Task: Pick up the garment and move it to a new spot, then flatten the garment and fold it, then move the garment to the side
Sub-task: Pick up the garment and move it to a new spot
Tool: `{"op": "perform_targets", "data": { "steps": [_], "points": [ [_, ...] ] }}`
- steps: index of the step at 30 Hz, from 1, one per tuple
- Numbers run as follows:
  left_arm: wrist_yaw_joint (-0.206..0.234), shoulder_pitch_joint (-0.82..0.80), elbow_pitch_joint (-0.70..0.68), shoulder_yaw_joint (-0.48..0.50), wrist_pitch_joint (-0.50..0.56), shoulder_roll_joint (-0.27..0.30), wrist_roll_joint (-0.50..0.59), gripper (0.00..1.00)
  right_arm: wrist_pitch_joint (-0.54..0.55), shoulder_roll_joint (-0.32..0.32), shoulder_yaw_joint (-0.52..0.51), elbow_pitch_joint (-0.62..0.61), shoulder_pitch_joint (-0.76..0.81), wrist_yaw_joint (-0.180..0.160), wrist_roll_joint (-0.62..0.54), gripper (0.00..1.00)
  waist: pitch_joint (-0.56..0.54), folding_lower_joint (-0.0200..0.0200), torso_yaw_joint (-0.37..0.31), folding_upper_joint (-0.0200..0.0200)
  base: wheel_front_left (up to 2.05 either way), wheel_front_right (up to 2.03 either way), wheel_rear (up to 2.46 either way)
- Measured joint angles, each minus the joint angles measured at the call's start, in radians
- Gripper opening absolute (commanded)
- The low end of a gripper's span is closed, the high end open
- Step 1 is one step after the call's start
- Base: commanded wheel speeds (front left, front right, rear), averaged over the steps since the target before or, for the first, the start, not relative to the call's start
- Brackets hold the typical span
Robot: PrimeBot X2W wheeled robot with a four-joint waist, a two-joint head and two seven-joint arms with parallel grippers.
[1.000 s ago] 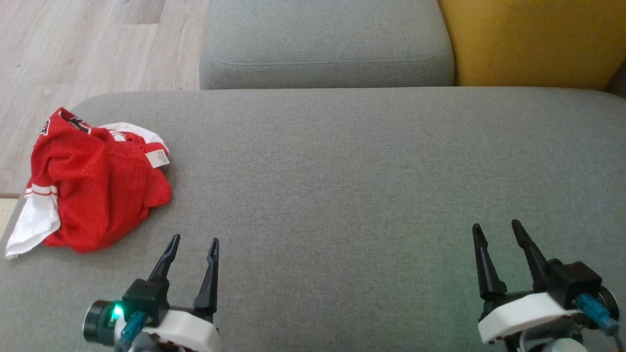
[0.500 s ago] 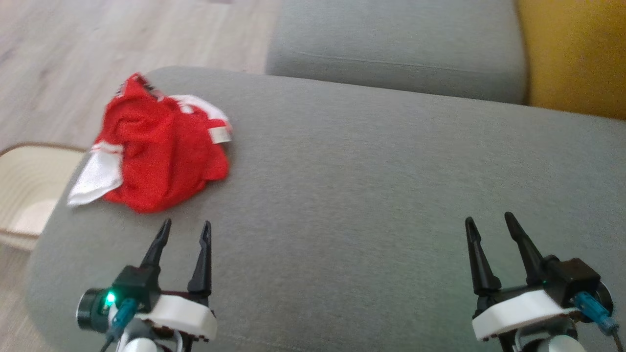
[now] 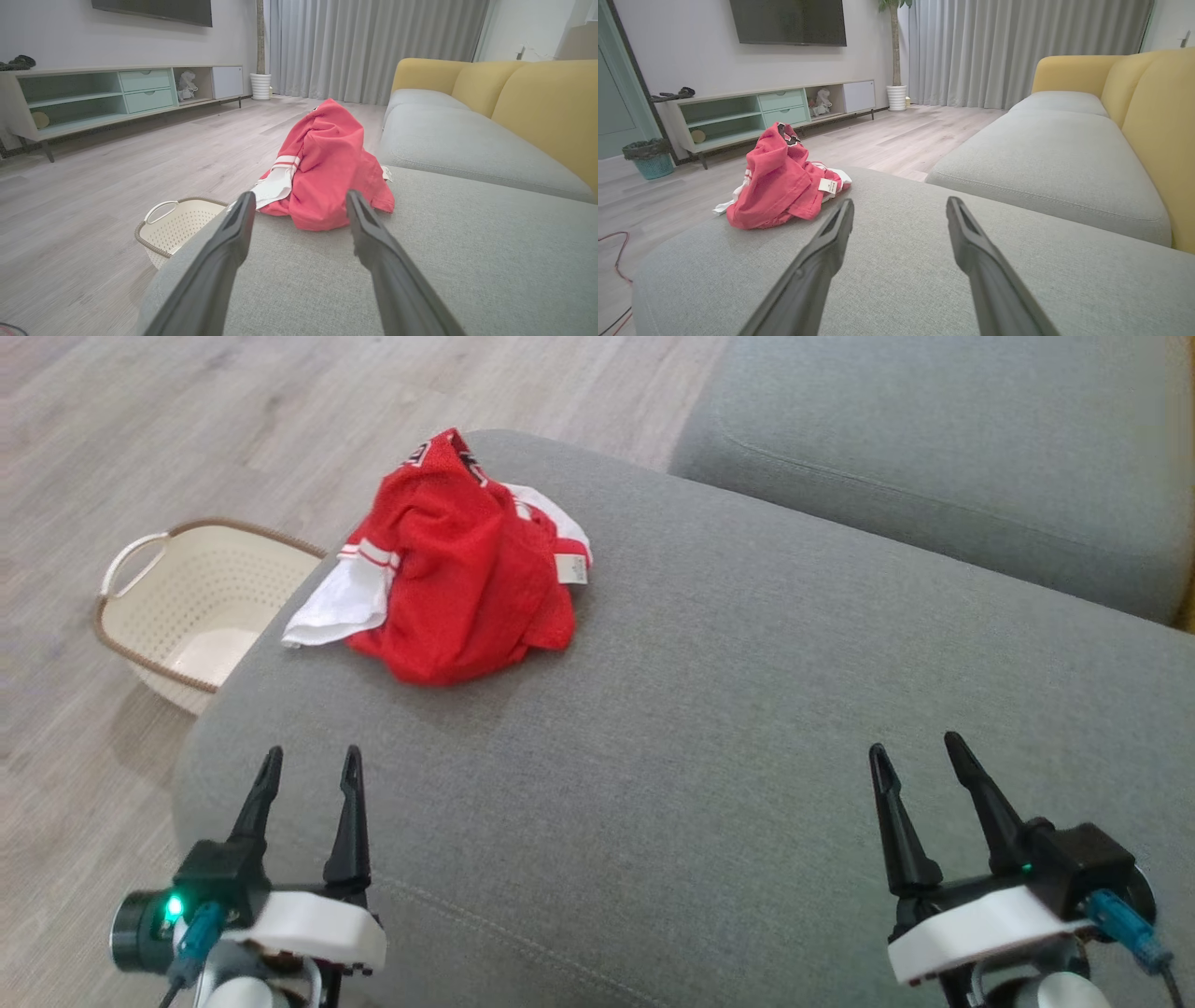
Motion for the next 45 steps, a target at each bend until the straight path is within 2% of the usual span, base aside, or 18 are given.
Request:
{"op": "perform_targets", "data": {
  "steps": [20,25,29,38,42,43,45],
  "points": [
    [-0.001,-0.002,-0.003,0.023,0.000,-0.012,0.018,1.00,0.022,0.000,0.003,-0.011,0.000,0.000,-0.002,1.00,0.022,0.0000,0.003,0.0000,0.00,0.00,0.00],
    [-0.012,-0.033,0.011,0.030,0.000,-0.018,0.017,1.00,0.059,0.000,0.003,-0.052,-0.005,0.000,-0.027,1.00,0.072,0.0000,-0.004,0.0000,0.00,0.00,0.00],
    [-0.033,-0.135,0.028,0.042,0.000,-0.028,0.007,1.00,0.104,0.000,0.003,-0.085,-0.051,0.000,-0.072,1.00,0.146,0.0000,-0.016,0.0000,0.00,0.00,0.00],
    [-0.107,-0.409,0.226,0.092,0.000,-0.044,-0.016,1.00,0.153,-0.002,0.009,-0.139,-0.176,0.000,-0.139,1.00,0.313,0.0002,-0.047,0.0000,0.00,0.00,0.00],
    [-0.141,-0.528,0.386,0.102,0.000,-0.041,-0.026,1.00,0.163,-0.004,0.027,-0.138,-0.201,0.000,-0.145,1.00,0.373,0.0003,-0.067,0.0000,0.00,0.00,0.00],
    [-0.156,-0.588,0.476,0.098,0.000,-0.040,-0.026,1.00,0.163,-0.005,0.031,-0.139,-0.213,0.000,-0.148,1.00,0.395,0.0003,-0.076,0.0000,0.00,0.00,0.00],
    [-0.162,-0.646,0.566,0.100,0.000,-0.037,-0.035,1.00,0.163,-0.005,0.033,-0.137,-0.222,0.000,-0.154,1.00,0.412,0.0003,-0.084,0.0000,0.00,0.00,0.00]
  ]
}}
